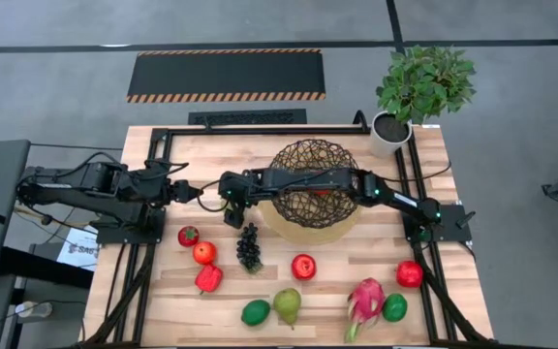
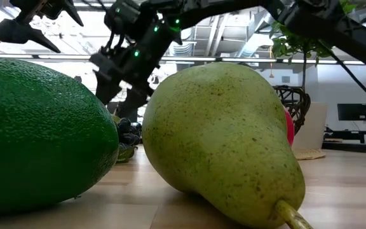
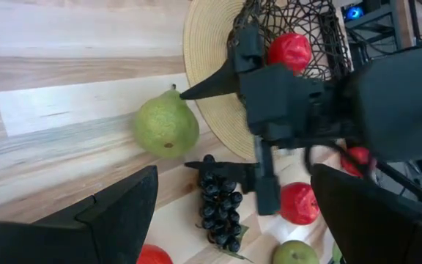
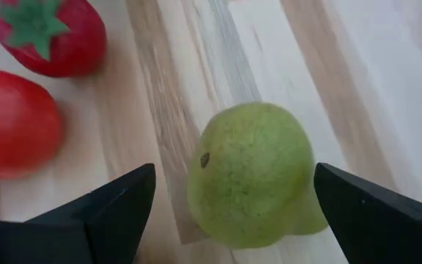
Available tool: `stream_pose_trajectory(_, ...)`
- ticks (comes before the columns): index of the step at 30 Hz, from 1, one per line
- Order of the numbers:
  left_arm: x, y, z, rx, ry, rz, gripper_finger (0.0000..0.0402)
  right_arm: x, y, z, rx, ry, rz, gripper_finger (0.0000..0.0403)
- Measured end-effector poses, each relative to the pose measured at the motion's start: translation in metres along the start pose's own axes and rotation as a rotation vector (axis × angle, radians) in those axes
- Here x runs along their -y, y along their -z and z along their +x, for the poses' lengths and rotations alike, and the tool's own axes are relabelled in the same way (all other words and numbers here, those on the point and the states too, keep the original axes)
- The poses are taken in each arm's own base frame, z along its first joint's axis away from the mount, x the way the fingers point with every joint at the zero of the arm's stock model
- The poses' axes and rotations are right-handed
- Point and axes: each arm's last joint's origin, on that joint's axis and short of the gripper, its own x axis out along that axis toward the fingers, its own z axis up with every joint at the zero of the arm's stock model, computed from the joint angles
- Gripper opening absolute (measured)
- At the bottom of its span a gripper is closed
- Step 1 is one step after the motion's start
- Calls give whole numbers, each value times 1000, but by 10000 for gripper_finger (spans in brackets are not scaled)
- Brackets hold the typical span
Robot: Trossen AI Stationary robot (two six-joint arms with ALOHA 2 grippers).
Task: Build produce basket
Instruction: Put the green pear into the black basket
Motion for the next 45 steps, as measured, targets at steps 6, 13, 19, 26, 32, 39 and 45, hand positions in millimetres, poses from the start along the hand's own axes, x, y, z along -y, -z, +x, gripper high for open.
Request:
stream_pose_trajectory(6, 0, 0, 0, 13, -2, 0, 345, 7, 4, 7, -27, 12, 8, 386)
stream_pose_trajectory(13, 0, -1, 0, 26, -4, 0, 345, 18, 3, 7, -42, 28, 25, 346)
stream_pose_trajectory(19, 0, -1, 0, 29, -5, 2, 345, 17, 7, 8, -71, 39, 20, 267)
stream_pose_trajectory(26, 0, -1, 0, 35, -6, 7, 345, 13, 9, 7, -80, 41, 17, 205)
stream_pose_trajectory(32, 0, -1, 0, 35, -6, 10, 345, 9, 5, -4, -83, 23, 22, 196)
stream_pose_trajectory(39, 0, -1, 0, 35, -7, 27, 345, 13, -31, -82, 81, -18, 73, 197)
stream_pose_trajectory(45, 0, -1, 0, 45, -8, 27, 345, 25, -48, -166, 186, -25, 126, 200)
